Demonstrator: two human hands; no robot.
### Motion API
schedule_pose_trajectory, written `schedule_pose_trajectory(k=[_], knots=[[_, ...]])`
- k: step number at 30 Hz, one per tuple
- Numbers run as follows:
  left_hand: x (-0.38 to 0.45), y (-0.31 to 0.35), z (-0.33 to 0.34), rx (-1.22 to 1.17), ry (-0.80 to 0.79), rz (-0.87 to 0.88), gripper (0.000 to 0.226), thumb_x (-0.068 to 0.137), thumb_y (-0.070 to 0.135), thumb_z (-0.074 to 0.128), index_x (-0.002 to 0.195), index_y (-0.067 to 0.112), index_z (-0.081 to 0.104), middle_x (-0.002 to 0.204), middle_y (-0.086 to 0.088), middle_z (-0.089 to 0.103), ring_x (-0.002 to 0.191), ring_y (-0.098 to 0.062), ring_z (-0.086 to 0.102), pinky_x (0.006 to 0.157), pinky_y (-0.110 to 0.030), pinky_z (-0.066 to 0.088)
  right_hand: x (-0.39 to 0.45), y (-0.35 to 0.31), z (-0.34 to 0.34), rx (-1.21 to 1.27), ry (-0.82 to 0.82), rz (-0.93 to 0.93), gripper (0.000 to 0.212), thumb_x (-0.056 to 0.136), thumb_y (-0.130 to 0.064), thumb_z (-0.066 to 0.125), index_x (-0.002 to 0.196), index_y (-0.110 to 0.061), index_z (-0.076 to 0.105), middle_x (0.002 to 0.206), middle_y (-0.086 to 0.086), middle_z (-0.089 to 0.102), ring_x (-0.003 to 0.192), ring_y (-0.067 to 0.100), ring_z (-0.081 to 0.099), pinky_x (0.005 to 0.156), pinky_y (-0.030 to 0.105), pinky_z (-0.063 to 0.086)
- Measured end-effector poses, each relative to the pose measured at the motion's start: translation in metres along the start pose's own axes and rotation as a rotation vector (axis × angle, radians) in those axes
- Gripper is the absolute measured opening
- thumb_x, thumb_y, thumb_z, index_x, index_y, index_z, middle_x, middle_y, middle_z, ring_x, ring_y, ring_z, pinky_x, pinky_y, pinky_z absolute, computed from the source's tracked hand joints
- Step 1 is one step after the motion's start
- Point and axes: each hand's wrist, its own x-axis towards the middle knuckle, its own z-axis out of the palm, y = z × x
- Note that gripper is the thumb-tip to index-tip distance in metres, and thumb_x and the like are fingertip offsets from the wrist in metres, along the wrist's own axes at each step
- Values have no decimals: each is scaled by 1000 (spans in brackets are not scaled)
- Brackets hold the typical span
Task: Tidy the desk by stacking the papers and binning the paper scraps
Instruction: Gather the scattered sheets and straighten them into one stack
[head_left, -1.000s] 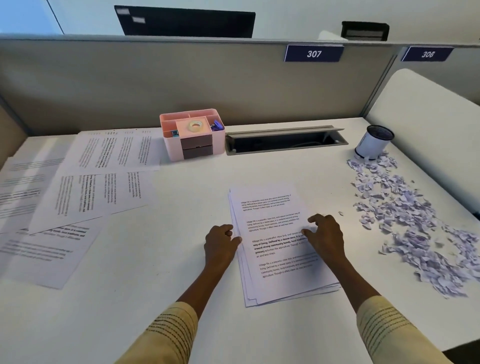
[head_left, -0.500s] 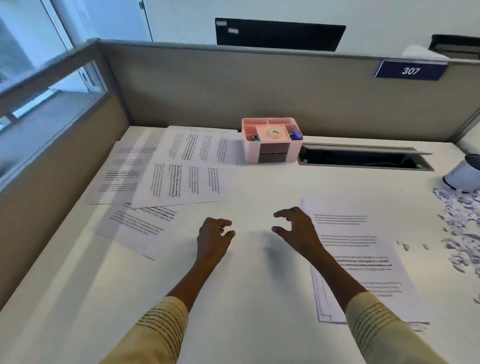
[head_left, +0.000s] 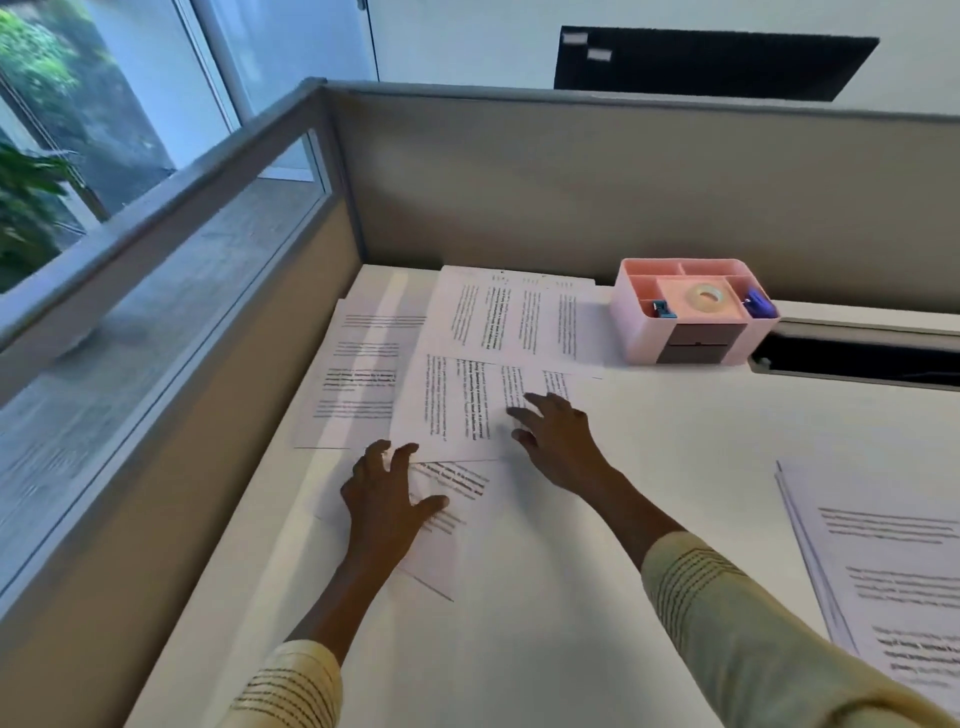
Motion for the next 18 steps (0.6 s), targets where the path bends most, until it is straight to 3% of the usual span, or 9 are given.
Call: schedule_pose_trajectory(k=[5,8,9,13,18], knots=[[45,-45,-13,22,-202,11,129,49,73,75,151,28,10,160,-4,0,147,-25,-2,118,-47,2,68,-10,-2,-62,-79,55,73,87,-56,53,148,-29,24,159,2,13,145,31,8,113,53,17],[62,-64,-20,103,-311,52,160,17,99,47,151,28,-2,160,1,-12,147,-20,-14,116,-44,-10,98,-13,2,-36,-164,96,89,77,-69,53,149,-34,14,160,0,2,146,33,-4,112,60,7],[66,-67,-22,111,-326,61,162,14,101,42,151,28,-2,159,2,-13,146,-18,-14,116,-43,-12,102,-14,3,-22,-198,119,94,74,-73,53,149,-36,11,160,-1,-1,146,33,-7,111,63,5],[79,-69,-30,153,-335,92,132,47,74,75,152,30,9,160,3,-8,147,-17,-7,120,-41,-1,102,-13,9,-46,-340,164,106,65,-82,52,149,-39,3,159,-4,-9,145,36,-11,106,71,2],[83,-73,-40,191,-352,120,126,50,69,79,151,33,13,160,4,-1,147,-17,0,118,-37,6,55,-5,14,-102,-355,119,112,57,-91,45,148,-43,1,159,-6,-10,145,33,-10,108,69,5]])
